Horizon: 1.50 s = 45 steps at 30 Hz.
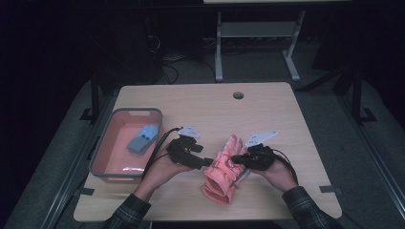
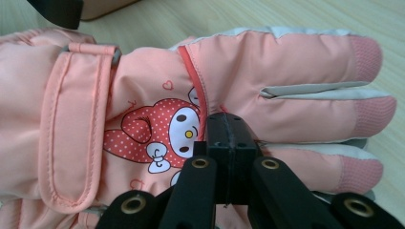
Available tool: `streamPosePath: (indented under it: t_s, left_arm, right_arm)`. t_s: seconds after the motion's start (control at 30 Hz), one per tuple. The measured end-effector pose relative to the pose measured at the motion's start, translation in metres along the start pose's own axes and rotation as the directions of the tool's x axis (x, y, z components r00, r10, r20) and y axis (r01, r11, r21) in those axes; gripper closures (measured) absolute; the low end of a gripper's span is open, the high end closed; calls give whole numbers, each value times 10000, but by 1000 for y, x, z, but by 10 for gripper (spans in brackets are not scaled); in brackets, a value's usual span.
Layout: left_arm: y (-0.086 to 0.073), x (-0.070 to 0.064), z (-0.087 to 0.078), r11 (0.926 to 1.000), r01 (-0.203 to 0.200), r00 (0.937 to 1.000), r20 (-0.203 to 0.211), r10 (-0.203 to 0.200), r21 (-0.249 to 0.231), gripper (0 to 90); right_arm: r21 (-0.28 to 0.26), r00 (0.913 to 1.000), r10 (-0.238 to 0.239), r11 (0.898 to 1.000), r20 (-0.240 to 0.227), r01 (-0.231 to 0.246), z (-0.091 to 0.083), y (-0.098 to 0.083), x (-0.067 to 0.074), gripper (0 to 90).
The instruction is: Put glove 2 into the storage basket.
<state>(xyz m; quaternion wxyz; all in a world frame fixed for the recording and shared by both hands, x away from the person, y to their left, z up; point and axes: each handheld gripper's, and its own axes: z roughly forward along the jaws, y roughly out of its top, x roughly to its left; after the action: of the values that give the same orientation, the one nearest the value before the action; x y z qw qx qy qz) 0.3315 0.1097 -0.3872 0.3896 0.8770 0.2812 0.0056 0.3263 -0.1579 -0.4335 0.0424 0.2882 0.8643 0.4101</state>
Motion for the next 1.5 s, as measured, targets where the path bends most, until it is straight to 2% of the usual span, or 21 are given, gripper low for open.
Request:
streamPosePath:
  t_s: [0.1,0.23,0.5,0.63,0.83,0.87,0.97,1.0,1.03,1.17,1.33,1.5]
  left_arm:
    - [4,-1,6,10000,-71,9999,85,70,62,264]
    - [10,-3,14,9994,-268,9996,117,266,211,229]
    - [21,-8,30,9993,-307,9989,349,299,219,184]
    - [24,-9,43,9978,-402,9984,413,380,532,156]
    - [19,-7,62,9971,-214,9989,423,183,728,155]
    - [18,-6,65,9957,-285,9987,438,247,885,155]
    - [14,-6,76,9938,-174,9991,398,131,1102,156]
    - [12,-5,77,9931,-158,9989,462,105,1163,156]
    - [11,-4,79,9939,22,9985,545,-83,1105,156]
    - [9,-2,82,9934,41,9976,678,-120,1146,155]
    - [5,1,86,9927,295,9960,799,-390,1172,145]
    - [3,2,93,9895,388,9936,995,-529,1389,143]
  right_arm:
    - [438,10000,22,9990,91,-26,2,-3,0,900]
    - [420,10000,-15,9991,61,13,3,-6,-1,900]
    - [461,9997,-133,9989,200,124,5,-7,2,900]
    - [455,9996,-196,9988,213,186,5,-7,2,900]
    - [443,9995,-198,9988,228,188,5,-8,3,900]
    - [459,9995,-213,9987,229,202,5,-8,3,900]
    - [485,9993,-295,9984,249,283,5,-9,3,900]
    - [477,9992,-295,9985,256,282,5,-9,3,900]
    - [498,9992,-317,9983,261,304,5,-9,3,900]
    - [482,9989,-366,9982,304,351,3,-10,4,900]
    - [477,9983,-388,9982,429,367,-5,-13,2,900]
    - [633,9981,-422,9972,448,394,-1,-15,2,900]
